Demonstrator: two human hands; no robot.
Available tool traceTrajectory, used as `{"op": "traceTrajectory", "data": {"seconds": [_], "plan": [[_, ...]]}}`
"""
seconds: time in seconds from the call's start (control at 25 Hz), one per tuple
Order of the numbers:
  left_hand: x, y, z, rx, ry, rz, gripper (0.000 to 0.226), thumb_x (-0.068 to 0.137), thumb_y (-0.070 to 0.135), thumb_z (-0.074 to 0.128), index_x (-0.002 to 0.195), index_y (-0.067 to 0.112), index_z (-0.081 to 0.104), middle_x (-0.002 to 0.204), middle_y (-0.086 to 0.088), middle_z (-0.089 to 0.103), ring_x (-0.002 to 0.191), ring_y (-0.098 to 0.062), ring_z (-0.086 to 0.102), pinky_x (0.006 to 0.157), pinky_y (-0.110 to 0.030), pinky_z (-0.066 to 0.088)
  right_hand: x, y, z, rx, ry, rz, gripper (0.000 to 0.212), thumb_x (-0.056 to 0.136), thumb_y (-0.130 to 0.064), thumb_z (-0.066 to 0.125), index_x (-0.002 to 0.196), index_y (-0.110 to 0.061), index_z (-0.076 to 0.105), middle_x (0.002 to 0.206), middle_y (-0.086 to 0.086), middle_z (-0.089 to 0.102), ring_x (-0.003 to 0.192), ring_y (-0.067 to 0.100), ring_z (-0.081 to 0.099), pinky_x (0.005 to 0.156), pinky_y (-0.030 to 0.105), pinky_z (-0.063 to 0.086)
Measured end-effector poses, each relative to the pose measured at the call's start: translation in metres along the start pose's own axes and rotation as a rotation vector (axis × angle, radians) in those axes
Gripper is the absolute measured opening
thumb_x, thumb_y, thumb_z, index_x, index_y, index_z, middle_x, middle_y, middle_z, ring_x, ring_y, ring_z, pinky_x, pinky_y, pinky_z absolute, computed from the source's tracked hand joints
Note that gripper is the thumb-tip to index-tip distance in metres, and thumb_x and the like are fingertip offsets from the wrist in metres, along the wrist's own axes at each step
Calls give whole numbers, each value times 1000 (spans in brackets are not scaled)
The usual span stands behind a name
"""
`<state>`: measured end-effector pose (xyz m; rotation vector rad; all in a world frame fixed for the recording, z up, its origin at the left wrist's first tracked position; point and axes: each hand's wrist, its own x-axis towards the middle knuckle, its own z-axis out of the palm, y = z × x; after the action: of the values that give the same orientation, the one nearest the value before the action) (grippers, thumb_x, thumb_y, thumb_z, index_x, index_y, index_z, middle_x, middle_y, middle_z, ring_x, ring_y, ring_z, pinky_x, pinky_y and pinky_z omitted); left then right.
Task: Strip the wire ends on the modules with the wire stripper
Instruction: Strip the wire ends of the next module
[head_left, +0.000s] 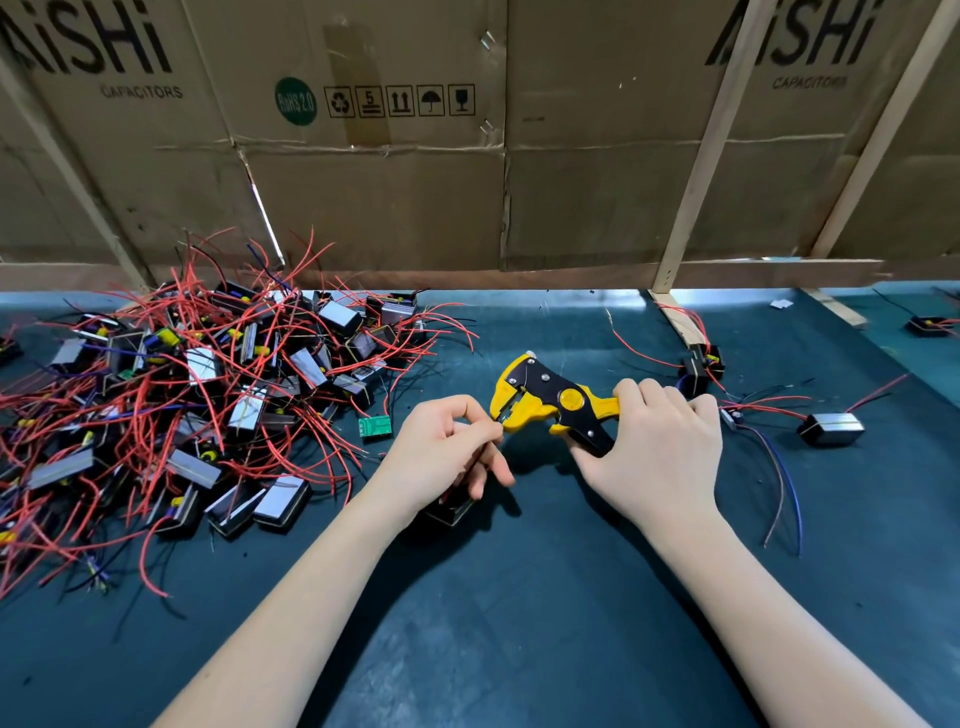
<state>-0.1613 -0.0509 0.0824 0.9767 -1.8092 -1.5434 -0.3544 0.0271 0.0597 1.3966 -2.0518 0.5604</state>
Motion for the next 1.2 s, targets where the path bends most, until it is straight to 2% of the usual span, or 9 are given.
{"op": "traceTrajectory", "data": {"seconds": [0.48, 0.64, 0.84, 1.2], "plan": [[-2, 2, -6, 1, -67, 42, 16, 95, 5, 53, 80, 6, 52, 60, -16, 68, 34, -16, 42, 40, -20, 29, 2, 2, -6, 46, 9, -25, 47, 60, -47, 82, 59, -12, 51, 52, 4, 50, 46, 27, 44, 62, 32, 27], [-2, 2, -8, 3, -82, 46, 13, 94, 4, 54, 82, 4, 51, 60, -18, 68, 35, -16, 41, 41, -19, 29, 1, 3, -6, 40, -7, -34, 49, 59, -49, 82, 60, -11, 50, 54, 4, 51, 47, 27, 45, 63, 32, 26], [-2, 1, -7, 0, -98, 35, 15, 94, 3, 53, 80, 4, 52, 58, -16, 67, 33, -15, 42, 39, -18, 29, 1, 5, -4, 17, -18, -38, 49, 65, -54, 75, 69, -10, 53, 63, 5, 56, 59, 30, 53, 67, 38, 31], [-2, 1, -7, -13, -99, 14, 16, 93, 4, 54, 77, 6, 53, 58, -17, 67, 33, -15, 42, 38, -18, 29, 1, 4, -6, 54, -5, -24, 48, 60, -47, 82, 60, -11, 49, 52, 4, 50, 46, 27, 42, 62, 34, 29]]}}
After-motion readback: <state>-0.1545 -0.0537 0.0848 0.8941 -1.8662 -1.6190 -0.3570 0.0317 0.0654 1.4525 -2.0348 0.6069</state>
